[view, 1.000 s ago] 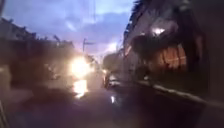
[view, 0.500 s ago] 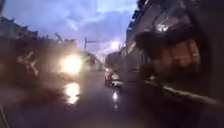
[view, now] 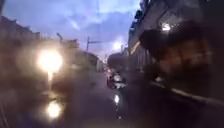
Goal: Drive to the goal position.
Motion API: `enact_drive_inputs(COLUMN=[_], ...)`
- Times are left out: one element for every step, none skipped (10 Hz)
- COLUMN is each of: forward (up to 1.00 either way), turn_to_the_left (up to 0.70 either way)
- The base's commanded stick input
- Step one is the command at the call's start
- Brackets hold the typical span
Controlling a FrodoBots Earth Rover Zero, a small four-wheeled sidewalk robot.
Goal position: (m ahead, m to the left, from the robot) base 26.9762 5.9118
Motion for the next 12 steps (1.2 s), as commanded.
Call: enact_drive_inputs(forward=[0.7, 0.7, 0.7, 0.7, 0.7, 0.7, 0.7, 0.7, 0.7, 0.7, 0.7, 0.7], turn_to_the_left=[-0.18, -0.29, -0.28, -0.13, 0.0, 0.0, 0.0, 0.0, 0.0, 0.0, 0.0, 0.0])
